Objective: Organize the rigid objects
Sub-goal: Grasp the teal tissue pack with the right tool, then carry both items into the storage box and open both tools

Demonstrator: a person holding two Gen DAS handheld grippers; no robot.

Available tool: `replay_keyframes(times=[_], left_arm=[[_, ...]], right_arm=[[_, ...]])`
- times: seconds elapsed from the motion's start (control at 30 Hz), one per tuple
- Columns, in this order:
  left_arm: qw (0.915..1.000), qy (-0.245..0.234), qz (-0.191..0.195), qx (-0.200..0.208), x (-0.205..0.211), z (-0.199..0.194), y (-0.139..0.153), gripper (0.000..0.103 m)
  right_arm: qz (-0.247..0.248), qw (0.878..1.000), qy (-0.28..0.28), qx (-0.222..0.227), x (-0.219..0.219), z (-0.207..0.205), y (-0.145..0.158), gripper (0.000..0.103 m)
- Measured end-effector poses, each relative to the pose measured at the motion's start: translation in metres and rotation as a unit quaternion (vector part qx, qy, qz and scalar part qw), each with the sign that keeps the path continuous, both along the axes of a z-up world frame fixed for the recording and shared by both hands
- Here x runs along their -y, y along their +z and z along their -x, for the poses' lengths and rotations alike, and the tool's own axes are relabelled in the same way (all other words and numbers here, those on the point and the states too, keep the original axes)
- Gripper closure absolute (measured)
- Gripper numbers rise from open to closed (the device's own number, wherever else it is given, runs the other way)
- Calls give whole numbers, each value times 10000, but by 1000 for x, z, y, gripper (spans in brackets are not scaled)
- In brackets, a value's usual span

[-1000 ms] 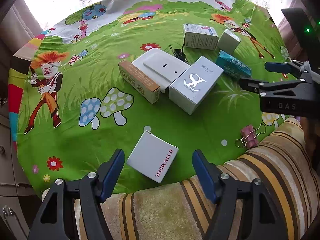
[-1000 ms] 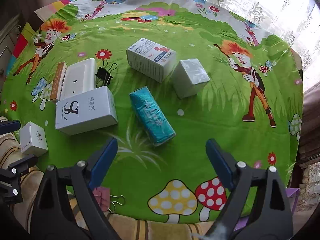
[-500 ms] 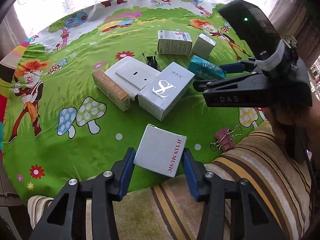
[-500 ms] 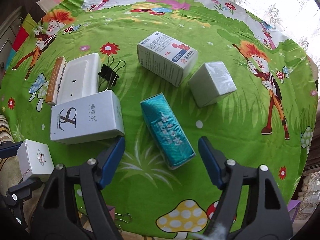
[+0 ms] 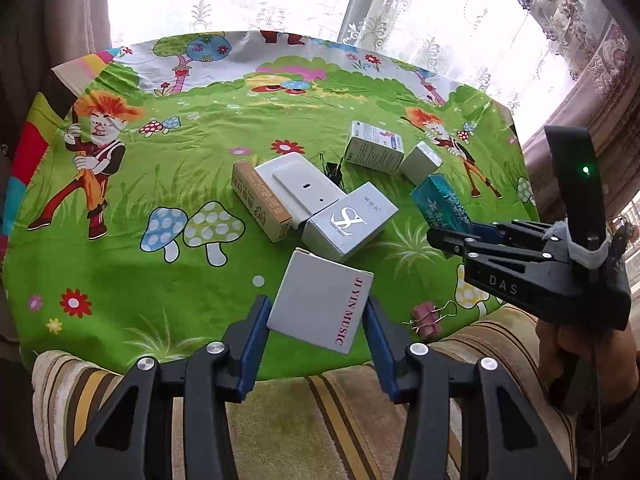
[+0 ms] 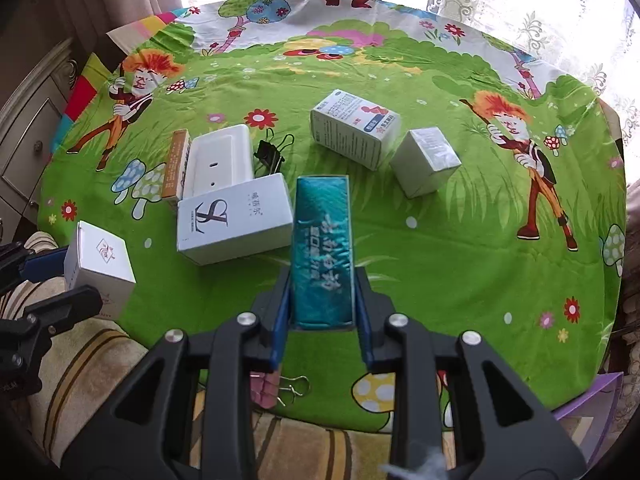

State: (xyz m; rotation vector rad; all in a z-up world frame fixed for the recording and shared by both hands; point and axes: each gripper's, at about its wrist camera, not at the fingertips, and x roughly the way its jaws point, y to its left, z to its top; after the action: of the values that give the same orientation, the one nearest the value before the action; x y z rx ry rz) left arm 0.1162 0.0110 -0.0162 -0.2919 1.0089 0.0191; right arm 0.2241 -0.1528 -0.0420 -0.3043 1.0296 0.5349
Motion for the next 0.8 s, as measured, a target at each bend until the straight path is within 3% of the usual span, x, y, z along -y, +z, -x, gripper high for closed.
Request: replay_keyframes(times=[0.13,0.3,0.5,0.8], left_arm=[[9978,470,382,254,-9,25,12,55],[9952,765,447,420,-7,43,17,55],[9953,710,474,453,1,48,21,55],[9936,428,926,477,27,55,28,55]], right_arm=[[-218,9994,-209,139,16,30,21,71],[-384,9980,-438,257,35,64,35,71],[-553,9967,-447,380,48,89,46,71],[-1009,9928,-493,416,81,113,69,71]])
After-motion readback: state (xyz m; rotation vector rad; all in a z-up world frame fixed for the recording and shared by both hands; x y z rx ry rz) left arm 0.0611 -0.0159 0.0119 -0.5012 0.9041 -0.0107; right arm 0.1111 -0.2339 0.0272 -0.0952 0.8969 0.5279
